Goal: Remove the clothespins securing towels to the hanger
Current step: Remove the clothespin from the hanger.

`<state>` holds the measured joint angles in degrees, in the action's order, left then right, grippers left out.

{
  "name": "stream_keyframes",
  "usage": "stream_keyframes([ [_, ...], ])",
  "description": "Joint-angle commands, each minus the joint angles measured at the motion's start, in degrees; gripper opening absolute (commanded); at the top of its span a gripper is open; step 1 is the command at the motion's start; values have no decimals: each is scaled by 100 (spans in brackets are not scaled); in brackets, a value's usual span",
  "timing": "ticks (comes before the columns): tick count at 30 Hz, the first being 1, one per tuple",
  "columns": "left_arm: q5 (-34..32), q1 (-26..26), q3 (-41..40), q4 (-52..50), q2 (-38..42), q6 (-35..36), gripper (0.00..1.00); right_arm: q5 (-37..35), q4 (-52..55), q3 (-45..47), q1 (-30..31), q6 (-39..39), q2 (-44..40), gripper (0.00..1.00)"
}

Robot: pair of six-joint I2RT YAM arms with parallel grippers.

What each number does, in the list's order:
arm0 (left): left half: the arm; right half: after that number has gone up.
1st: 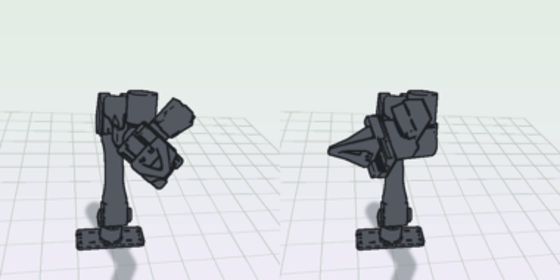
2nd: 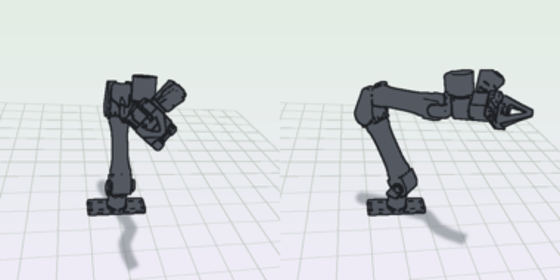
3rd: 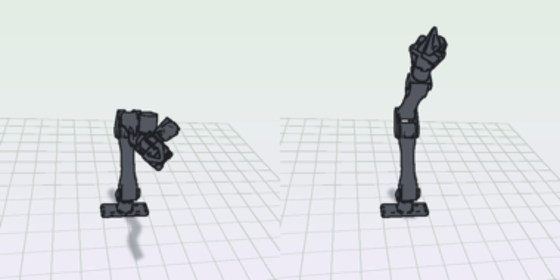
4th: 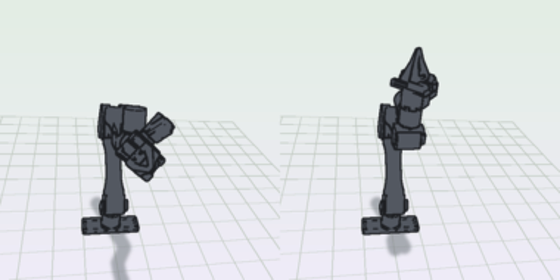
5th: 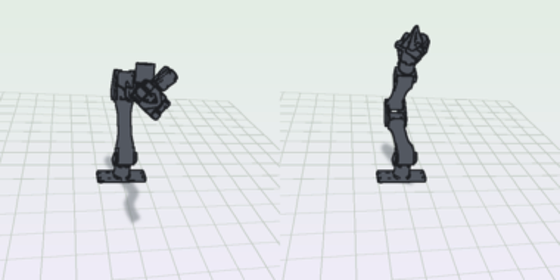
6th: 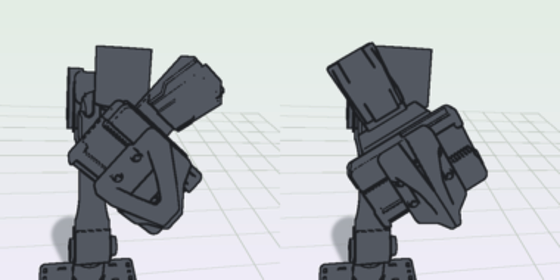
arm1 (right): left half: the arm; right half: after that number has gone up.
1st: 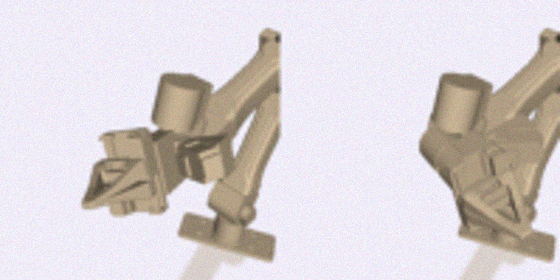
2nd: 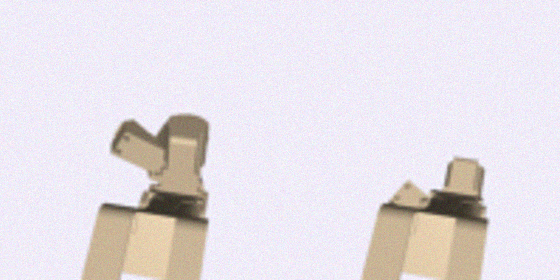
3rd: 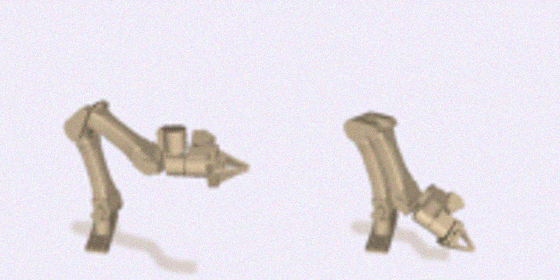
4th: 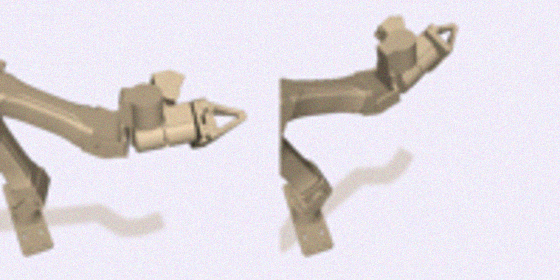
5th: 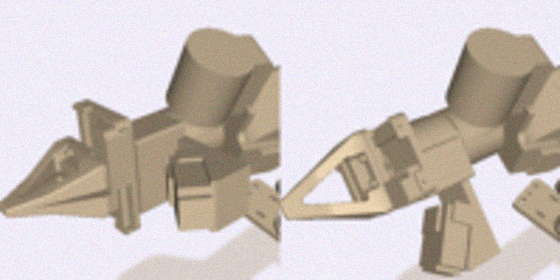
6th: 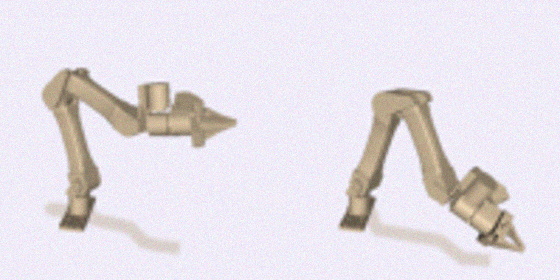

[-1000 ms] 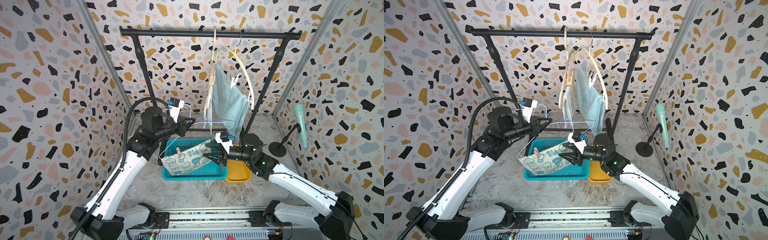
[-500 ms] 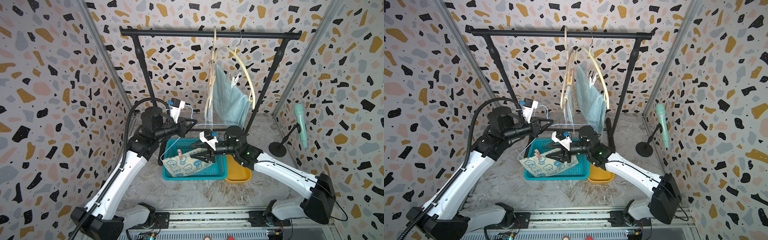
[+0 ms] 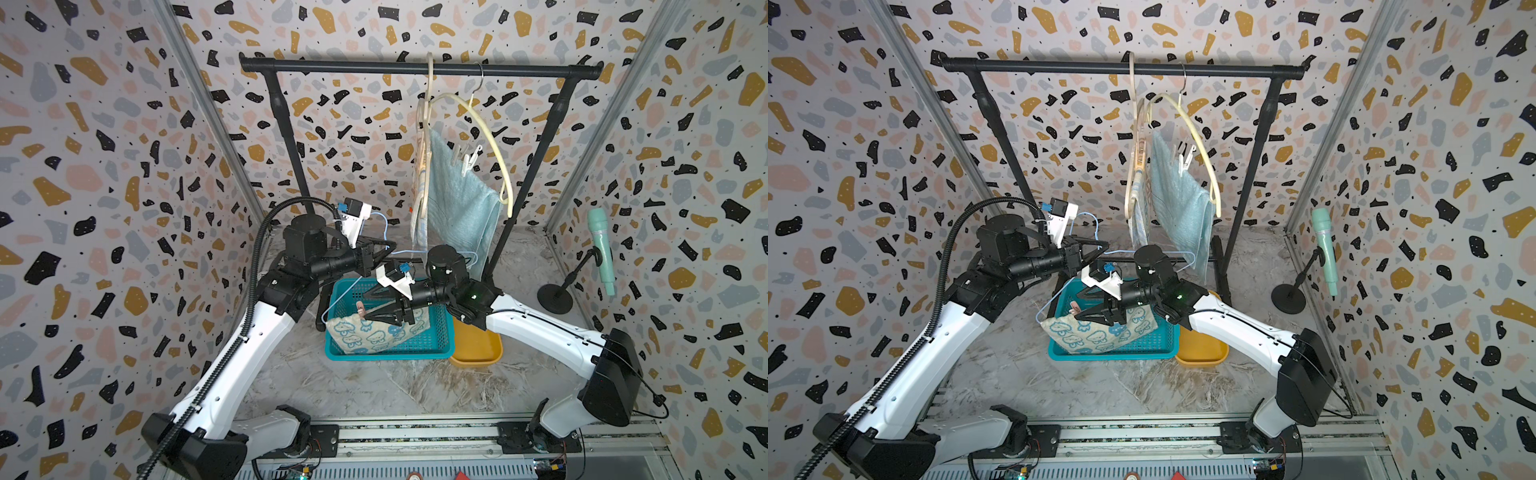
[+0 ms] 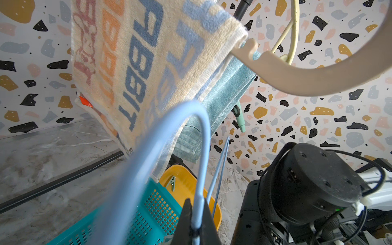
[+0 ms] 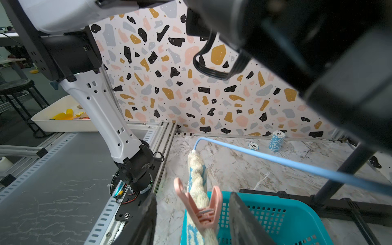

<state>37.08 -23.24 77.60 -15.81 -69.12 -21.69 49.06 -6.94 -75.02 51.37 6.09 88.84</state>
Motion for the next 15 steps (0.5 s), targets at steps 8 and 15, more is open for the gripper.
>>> stream_keyframes([
  [8, 124, -72, 5, 344, 40, -56, 0, 53, 346, -417, 134, 214, 217, 55],
  [15, 100, -77, 13, 342, 27, -57, 0, 27, 391, -453, 162, 235, 275, 55],
])
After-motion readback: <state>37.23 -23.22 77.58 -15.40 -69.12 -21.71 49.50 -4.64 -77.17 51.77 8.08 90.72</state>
